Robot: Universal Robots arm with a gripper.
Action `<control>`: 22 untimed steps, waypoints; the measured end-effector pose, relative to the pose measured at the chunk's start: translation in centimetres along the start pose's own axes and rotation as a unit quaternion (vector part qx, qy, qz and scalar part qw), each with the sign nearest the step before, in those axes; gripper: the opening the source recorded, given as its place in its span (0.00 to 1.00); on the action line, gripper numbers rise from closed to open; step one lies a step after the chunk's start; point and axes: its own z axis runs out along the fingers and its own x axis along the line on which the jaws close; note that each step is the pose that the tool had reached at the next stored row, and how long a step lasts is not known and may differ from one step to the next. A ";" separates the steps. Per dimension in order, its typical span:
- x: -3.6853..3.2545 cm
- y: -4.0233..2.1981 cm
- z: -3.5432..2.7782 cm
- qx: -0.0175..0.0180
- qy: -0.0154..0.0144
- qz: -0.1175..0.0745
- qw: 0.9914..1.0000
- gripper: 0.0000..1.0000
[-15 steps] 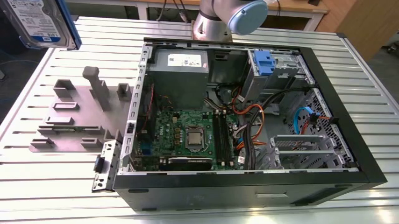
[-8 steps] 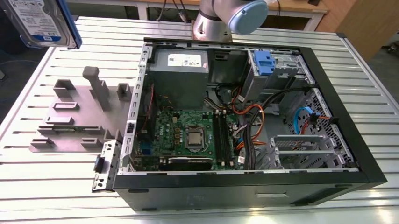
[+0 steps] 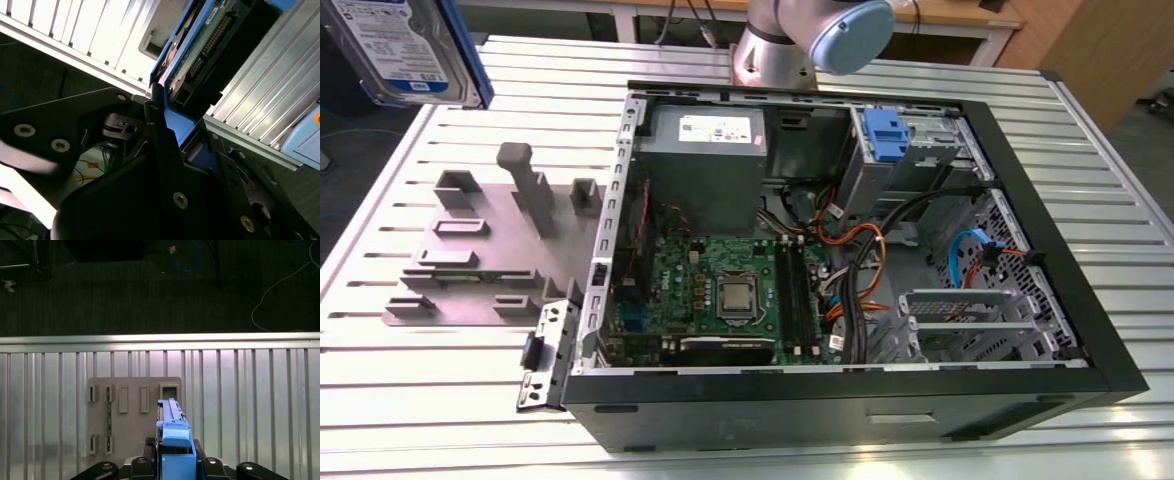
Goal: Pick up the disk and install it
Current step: 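Pick up the disk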
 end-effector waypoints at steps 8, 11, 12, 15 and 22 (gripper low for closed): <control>0.61 -0.01 -0.18 0.000 0.000 0.000 1.000 0.36; 0.62 -0.01 -0.67 0.000 0.000 0.000 1.000 0.36; 0.62 -0.01 -0.88 0.000 0.000 0.000 1.000 0.36; 0.62 0.00 -1.53 0.000 0.000 0.000 1.000 0.36; 0.62 0.02 -3.02 0.000 0.000 0.000 1.000 0.36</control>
